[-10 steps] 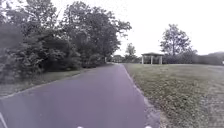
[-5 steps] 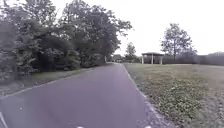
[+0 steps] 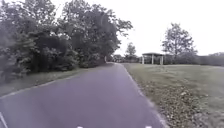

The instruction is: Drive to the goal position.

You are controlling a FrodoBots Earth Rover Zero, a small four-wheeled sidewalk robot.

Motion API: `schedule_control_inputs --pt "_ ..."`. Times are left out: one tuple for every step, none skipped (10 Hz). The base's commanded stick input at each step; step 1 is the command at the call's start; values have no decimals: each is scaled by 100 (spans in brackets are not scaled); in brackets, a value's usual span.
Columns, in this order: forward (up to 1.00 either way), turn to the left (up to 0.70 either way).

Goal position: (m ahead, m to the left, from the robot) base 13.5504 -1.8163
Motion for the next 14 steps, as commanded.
schedule_control_inputs --pt "70 0" --pt "70 0" --pt "70 0" --pt "70 0" --pt "70 0" --pt "70 0" --pt "70 0" --pt "70 -1" --pt "70 -1" --pt "70 -1" --pt "70 -1" --pt "70 -1" --pt "70 -1" --pt "70 -1"
